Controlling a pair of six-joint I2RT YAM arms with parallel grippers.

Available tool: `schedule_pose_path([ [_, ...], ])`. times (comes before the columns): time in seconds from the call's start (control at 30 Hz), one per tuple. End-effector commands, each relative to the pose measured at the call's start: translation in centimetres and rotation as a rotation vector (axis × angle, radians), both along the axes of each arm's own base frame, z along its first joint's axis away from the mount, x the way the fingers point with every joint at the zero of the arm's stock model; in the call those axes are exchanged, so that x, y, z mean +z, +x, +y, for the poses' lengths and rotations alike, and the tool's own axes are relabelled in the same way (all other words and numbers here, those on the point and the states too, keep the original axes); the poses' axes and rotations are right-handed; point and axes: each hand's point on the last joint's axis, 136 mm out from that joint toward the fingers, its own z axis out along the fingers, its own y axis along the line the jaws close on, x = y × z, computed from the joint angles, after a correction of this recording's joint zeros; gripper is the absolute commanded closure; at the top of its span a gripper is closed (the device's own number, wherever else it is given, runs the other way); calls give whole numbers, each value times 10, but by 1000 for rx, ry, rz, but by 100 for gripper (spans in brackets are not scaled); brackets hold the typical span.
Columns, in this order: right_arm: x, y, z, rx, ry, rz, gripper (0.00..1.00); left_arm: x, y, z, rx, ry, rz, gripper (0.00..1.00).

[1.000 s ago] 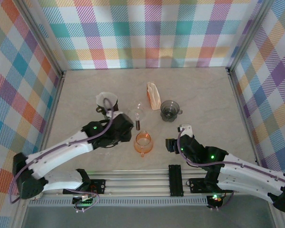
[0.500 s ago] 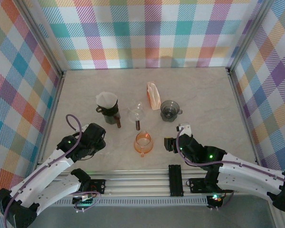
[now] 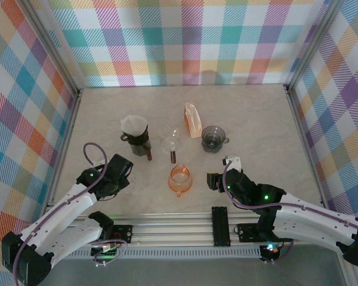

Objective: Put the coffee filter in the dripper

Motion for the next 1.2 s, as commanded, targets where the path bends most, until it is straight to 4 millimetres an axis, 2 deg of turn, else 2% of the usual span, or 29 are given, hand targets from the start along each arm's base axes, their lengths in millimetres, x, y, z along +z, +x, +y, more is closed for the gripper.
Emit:
schedule_pose_path([
  [0.0,-2,0,1,2,9,-1,20,-8,-1,16,23,79,11,59],
  [0.23,-2,0,2,5,15,0,20,-18,9,15,26,98,5,61],
  [0.5,-3,0,2,0,18,4,20,-21,16,11,25,83,-9,87],
  [0.7,-5,-1,2,-1,18,8,20,-20,15,9,8,65,-15,99],
  [0.77,-5,-1,2,-2,18,9,20,-17,15,8,1,54,-23,100],
  [0.97,-8,0,2,-8,14,16,20,6,18,-11,-68,-45,-72,100],
  [1.17,-12,1,1,-20,7,22,20,51,23,-44,-178,-142,-151,100],
])
